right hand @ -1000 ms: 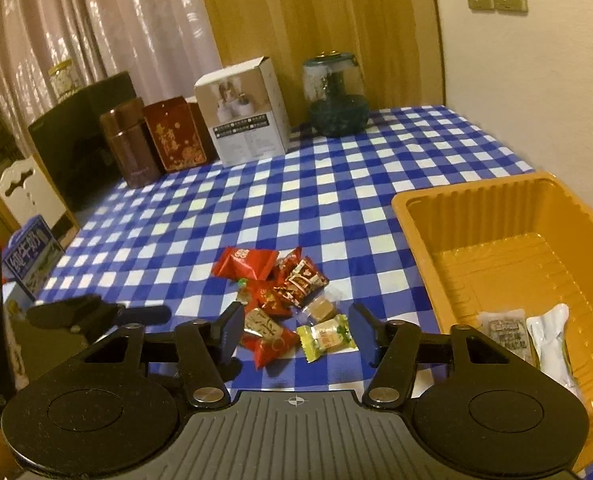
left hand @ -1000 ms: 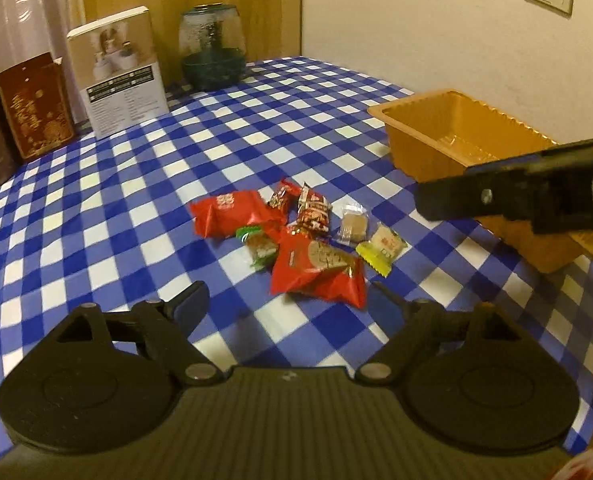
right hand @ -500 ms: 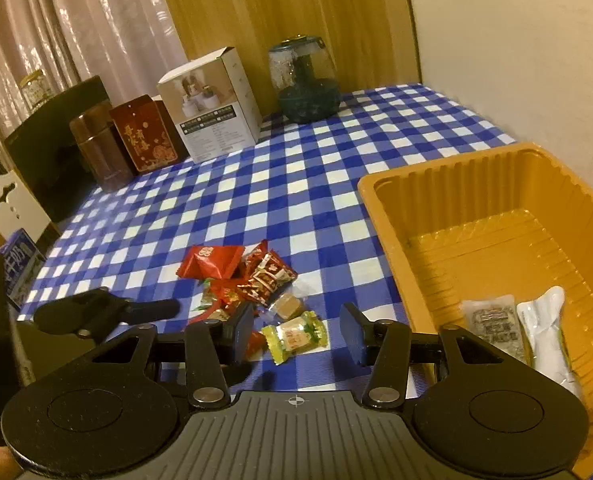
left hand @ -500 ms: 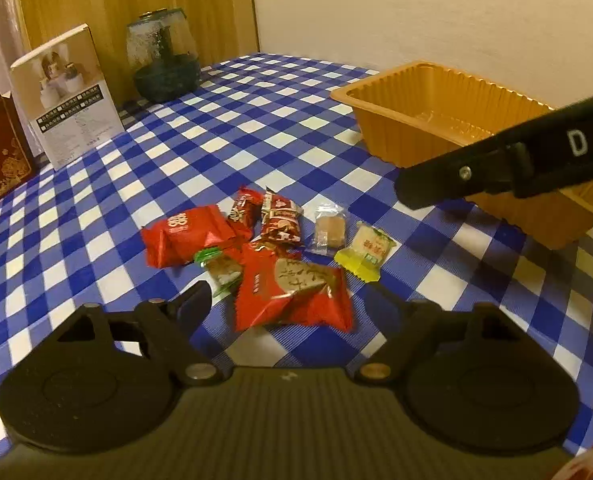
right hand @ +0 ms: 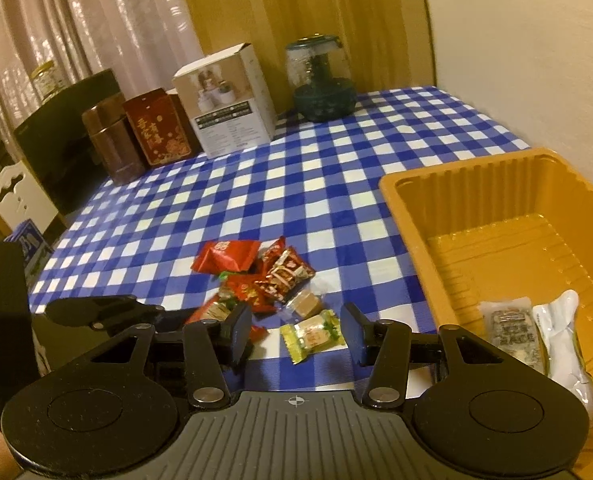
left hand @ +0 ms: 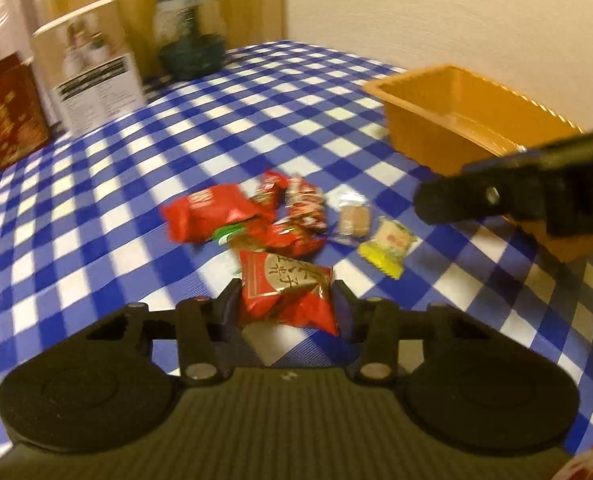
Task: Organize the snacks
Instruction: 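Grasp the red snack packet with the left gripper while the right gripper grasps the yellow candy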
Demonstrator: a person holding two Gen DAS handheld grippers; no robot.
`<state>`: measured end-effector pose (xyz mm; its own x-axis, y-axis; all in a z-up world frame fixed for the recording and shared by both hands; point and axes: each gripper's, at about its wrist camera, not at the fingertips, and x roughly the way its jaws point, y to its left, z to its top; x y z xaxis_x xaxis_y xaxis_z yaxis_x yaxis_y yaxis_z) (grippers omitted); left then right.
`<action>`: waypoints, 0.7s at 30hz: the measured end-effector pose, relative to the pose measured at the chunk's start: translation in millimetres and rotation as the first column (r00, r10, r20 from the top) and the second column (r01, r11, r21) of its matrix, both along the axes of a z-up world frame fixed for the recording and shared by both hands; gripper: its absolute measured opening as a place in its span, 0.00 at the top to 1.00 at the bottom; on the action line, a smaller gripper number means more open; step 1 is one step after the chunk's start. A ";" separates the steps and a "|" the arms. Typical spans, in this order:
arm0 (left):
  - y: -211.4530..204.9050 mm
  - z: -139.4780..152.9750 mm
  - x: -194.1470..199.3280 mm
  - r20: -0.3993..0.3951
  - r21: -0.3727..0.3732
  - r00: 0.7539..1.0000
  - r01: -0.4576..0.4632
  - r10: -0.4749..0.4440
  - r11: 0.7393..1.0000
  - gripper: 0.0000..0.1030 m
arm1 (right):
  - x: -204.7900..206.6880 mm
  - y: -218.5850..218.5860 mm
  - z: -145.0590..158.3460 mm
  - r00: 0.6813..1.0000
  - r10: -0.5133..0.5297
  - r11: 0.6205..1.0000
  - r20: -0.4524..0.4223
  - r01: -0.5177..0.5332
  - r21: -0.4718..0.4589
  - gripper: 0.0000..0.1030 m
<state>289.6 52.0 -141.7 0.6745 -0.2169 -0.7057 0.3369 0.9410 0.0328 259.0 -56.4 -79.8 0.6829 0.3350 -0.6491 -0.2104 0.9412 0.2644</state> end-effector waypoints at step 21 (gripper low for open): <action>41.3 17.3 -8.5 0.026 -0.100 0.990 -0.137 0.140 0.985 0.58 | 26.7 38.7 -46.3 0.998 0.059 0.967 -0.018 -0.062 -0.247 0.51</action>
<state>281.1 93.3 -124.4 0.7253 -0.1867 -0.6627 0.2032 0.9777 -0.0531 285.7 -17.7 -126.1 0.6593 0.2038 -0.7238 -0.2675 0.9632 0.0275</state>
